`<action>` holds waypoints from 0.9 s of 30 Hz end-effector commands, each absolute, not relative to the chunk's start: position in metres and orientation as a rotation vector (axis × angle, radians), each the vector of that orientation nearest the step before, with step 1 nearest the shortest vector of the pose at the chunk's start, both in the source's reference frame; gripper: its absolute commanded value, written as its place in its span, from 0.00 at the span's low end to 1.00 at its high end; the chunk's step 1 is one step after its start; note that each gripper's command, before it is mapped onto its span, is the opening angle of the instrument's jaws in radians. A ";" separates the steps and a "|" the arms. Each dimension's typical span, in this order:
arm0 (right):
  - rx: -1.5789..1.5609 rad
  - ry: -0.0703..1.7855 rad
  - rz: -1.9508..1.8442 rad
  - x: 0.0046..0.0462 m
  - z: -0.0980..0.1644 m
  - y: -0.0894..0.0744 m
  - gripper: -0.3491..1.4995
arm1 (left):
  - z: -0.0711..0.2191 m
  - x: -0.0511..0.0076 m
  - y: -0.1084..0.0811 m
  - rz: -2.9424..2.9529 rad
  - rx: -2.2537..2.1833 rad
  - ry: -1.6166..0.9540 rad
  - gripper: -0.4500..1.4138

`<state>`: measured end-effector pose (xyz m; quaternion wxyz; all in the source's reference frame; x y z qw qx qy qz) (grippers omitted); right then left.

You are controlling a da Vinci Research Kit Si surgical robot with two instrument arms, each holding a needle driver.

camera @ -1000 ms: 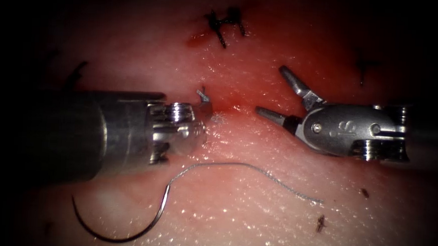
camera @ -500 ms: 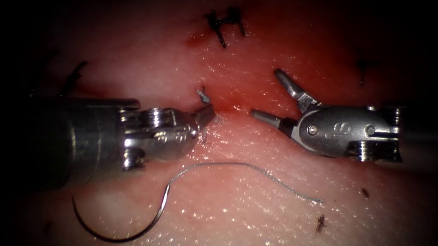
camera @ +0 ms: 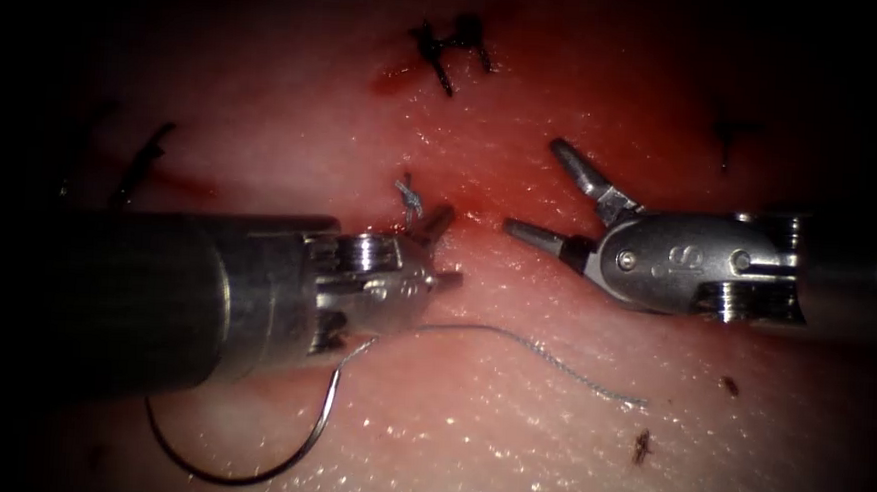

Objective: Wound Closure

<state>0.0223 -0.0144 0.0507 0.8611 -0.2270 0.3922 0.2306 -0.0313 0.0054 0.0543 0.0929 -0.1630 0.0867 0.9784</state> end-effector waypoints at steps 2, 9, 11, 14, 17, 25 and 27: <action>-0.474 0.825 0.484 0.0230 0.051 -0.015 0.86 | 0.055 -0.0319 0.005 2.916 -0.461 0.247 0.45; -0.476 0.824 0.478 0.0230 0.051 -0.015 0.85 | 0.056 -0.0318 0.005 2.921 -0.434 0.247 0.38; -0.476 0.824 0.479 0.0230 0.051 -0.015 0.85 | 0.056 -0.0318 0.006 2.921 -0.429 0.248 0.31; -0.475 0.824 0.479 0.0231 0.051 -0.015 0.84 | 0.056 -0.0317 0.006 2.926 -0.429 0.250 0.09; -0.476 0.824 0.479 0.0231 0.051 -0.015 0.84 | 0.056 -0.0315 0.006 2.909 -0.431 0.238 0.00; -0.432 0.883 0.444 0.0236 0.051 -0.015 0.78 | 0.054 -0.0298 0.007 2.845 -0.554 0.221 0.00; -0.377 0.958 0.409 0.0241 0.051 -0.015 0.75 | 0.054 -0.0292 0.007 2.814 -0.622 0.215 0.00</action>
